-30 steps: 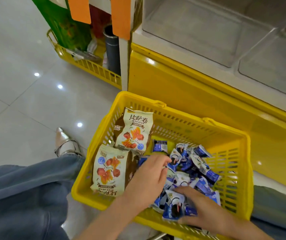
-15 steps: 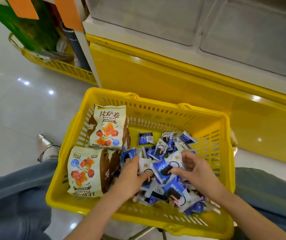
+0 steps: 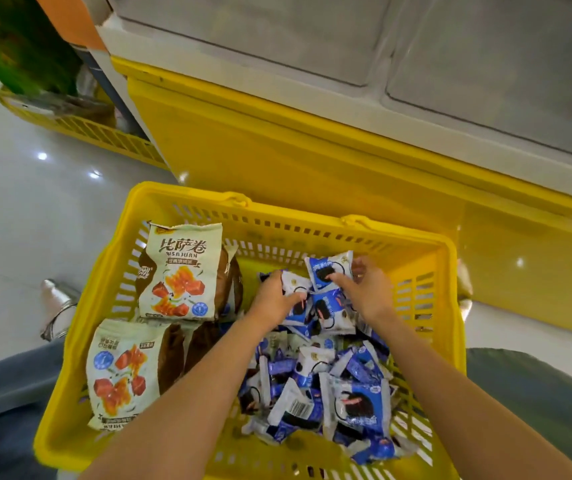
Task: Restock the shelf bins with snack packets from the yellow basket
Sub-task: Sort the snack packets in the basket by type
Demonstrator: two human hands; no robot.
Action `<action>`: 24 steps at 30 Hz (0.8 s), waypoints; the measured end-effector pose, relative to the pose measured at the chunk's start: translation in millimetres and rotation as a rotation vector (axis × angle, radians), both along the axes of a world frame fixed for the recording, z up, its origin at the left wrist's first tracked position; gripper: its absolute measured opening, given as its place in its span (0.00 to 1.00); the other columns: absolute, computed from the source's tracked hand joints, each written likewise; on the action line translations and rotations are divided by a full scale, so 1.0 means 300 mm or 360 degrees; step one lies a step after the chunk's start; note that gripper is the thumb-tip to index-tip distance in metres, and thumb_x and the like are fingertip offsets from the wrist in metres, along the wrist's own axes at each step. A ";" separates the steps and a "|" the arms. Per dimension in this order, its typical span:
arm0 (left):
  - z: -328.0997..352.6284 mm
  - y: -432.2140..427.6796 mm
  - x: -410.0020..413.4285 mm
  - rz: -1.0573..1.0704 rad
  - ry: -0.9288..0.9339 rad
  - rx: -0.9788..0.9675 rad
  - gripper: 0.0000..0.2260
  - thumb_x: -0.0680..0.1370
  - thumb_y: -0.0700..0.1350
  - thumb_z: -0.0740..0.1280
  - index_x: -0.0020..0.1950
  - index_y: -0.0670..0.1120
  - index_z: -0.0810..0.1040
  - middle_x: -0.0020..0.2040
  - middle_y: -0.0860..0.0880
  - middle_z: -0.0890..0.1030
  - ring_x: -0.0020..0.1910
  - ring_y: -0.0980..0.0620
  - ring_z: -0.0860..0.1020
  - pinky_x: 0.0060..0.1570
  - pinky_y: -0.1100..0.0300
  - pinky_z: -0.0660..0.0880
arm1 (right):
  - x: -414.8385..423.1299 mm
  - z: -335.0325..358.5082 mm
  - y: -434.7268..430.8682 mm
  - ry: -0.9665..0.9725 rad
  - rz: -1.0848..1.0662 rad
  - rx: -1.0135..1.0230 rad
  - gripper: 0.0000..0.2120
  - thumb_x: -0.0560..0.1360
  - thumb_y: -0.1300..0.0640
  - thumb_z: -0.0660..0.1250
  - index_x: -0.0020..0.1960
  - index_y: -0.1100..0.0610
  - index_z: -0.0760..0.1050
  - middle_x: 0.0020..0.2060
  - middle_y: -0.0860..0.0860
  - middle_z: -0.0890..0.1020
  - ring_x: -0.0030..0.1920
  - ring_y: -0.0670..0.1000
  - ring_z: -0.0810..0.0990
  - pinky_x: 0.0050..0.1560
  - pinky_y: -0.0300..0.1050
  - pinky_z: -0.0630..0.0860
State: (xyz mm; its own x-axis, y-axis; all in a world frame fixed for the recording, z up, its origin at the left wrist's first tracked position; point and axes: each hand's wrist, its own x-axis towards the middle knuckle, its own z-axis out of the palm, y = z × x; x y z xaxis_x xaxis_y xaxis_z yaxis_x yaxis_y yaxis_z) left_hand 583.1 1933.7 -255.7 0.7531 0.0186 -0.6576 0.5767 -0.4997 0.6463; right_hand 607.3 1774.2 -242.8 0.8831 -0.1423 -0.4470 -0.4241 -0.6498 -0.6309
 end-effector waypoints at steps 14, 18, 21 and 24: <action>0.133 0.016 -0.277 -0.1120 -0.0078 0.0531 0.21 0.78 0.60 0.58 0.64 0.47 0.66 0.63 0.47 0.72 0.63 0.47 0.68 0.63 0.51 0.62 | -0.308 0.221 -0.038 0.0558 0.1450 -0.0420 0.53 0.69 0.30 0.62 0.76 0.57 0.35 0.77 0.53 0.45 0.76 0.53 0.47 0.73 0.48 0.53; 0.116 -0.002 -0.317 -0.1050 0.0095 0.0452 0.31 0.74 0.66 0.59 0.68 0.46 0.65 0.67 0.46 0.67 0.67 0.45 0.65 0.64 0.50 0.62 | -0.350 0.222 -0.080 0.0663 0.1508 -0.0658 0.54 0.68 0.32 0.65 0.76 0.56 0.36 0.75 0.54 0.56 0.74 0.53 0.58 0.66 0.46 0.66; 0.108 -0.022 -0.313 -0.0877 0.0245 0.0290 0.33 0.72 0.65 0.63 0.67 0.42 0.66 0.69 0.44 0.65 0.68 0.43 0.64 0.63 0.52 0.66 | -0.367 0.231 -0.100 0.0613 0.1423 -0.0649 0.57 0.65 0.35 0.70 0.76 0.57 0.38 0.72 0.54 0.63 0.70 0.53 0.64 0.62 0.44 0.69; 0.103 -0.044 -0.308 -0.0795 0.0204 0.0243 0.29 0.72 0.61 0.67 0.65 0.43 0.67 0.62 0.44 0.70 0.57 0.47 0.71 0.54 0.55 0.71 | -0.377 0.235 -0.126 0.0590 0.1378 -0.0601 0.47 0.65 0.39 0.73 0.73 0.57 0.53 0.67 0.53 0.68 0.65 0.53 0.68 0.62 0.44 0.69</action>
State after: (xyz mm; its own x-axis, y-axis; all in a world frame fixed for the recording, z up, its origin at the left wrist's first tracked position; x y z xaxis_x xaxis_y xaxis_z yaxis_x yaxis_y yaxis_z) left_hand 490.7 1920.5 -224.8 0.6085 -0.2185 -0.7629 0.3143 -0.8164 0.4845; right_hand 494.3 1736.5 -172.2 0.5645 0.2919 -0.7721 0.1598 -0.9563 -0.2447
